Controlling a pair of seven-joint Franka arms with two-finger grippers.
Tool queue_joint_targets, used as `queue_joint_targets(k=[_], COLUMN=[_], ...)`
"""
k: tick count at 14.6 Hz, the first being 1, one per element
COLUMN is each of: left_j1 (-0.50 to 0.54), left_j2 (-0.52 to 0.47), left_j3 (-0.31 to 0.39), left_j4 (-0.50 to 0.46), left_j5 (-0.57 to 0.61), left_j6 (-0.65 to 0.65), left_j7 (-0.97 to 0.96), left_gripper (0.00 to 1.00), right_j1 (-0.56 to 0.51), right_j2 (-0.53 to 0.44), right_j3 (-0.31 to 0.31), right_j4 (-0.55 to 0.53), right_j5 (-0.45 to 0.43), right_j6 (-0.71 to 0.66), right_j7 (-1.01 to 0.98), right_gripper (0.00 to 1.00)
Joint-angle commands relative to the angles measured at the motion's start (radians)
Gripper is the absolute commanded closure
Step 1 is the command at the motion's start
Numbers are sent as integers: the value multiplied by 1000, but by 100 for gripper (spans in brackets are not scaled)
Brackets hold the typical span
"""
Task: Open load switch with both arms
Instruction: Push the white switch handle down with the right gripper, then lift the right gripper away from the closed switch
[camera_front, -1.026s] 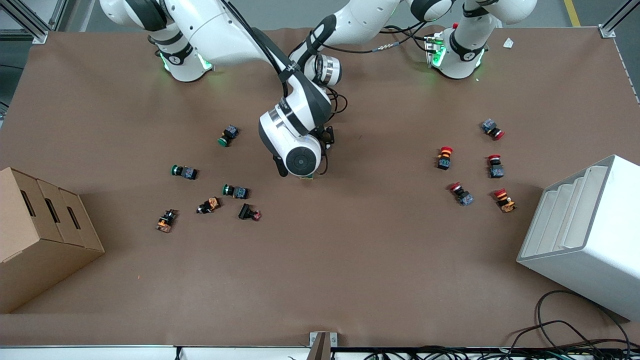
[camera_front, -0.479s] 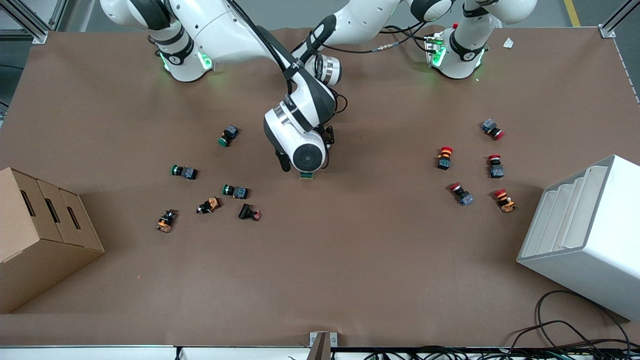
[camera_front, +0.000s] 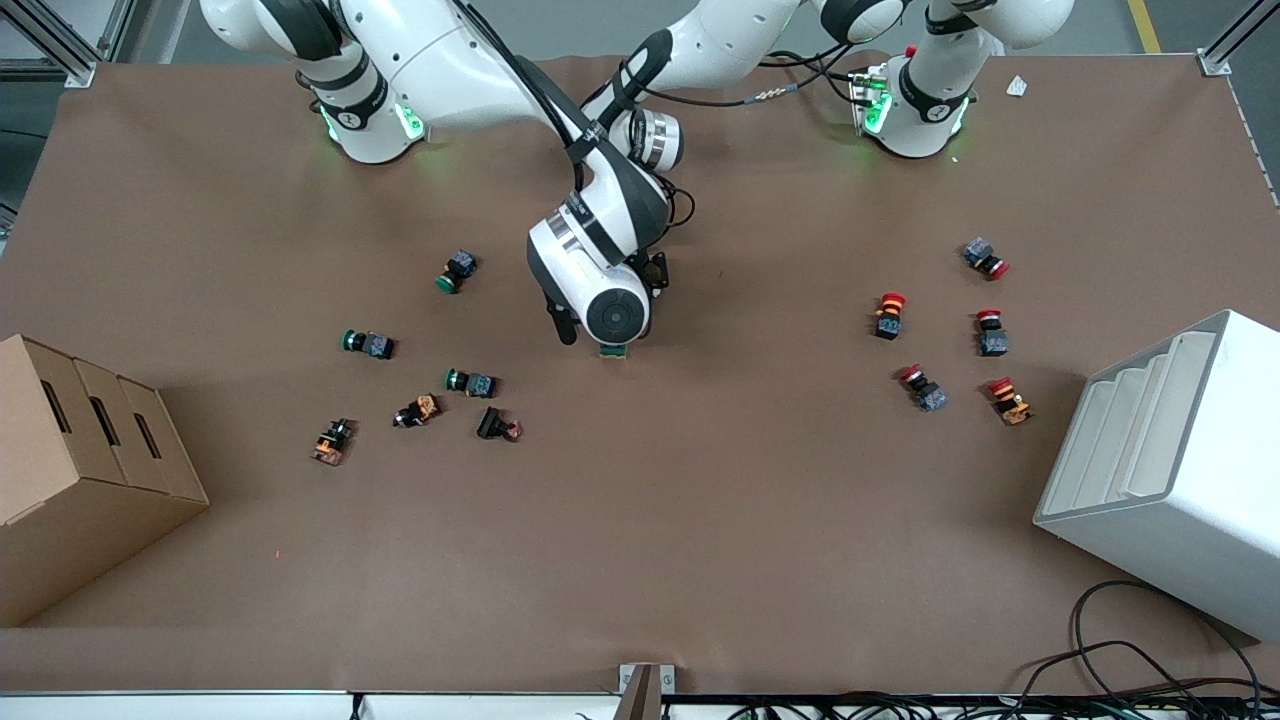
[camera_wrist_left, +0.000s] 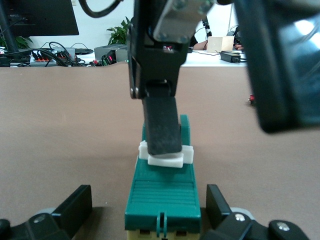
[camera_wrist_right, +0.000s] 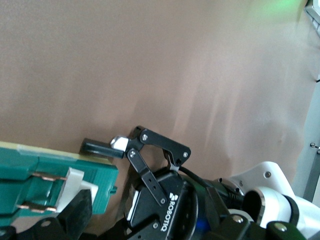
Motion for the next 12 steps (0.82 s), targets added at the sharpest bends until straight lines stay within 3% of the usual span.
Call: queue_joint_targets(k=[1, 7, 12], left_j1=[7, 7, 0], left_j2=[83, 83, 80], left_j3=[4, 4, 4], left_j4=[42, 42, 37], left_j5=[22, 23, 23], left_j6=[51, 53, 53], left_j7=[-38, -38, -39], left_gripper=[0, 0, 0], right_j1=[13, -13, -131], right_j2=[-2, -26, -137], right_j3=[-9, -14, -17], right_j4=[-16, -7, -6], right_j5=[-21, -40, -95], right_j6=[13, -1, -34], right_j7=[7, -14, -175], right_gripper=[0, 0, 0])
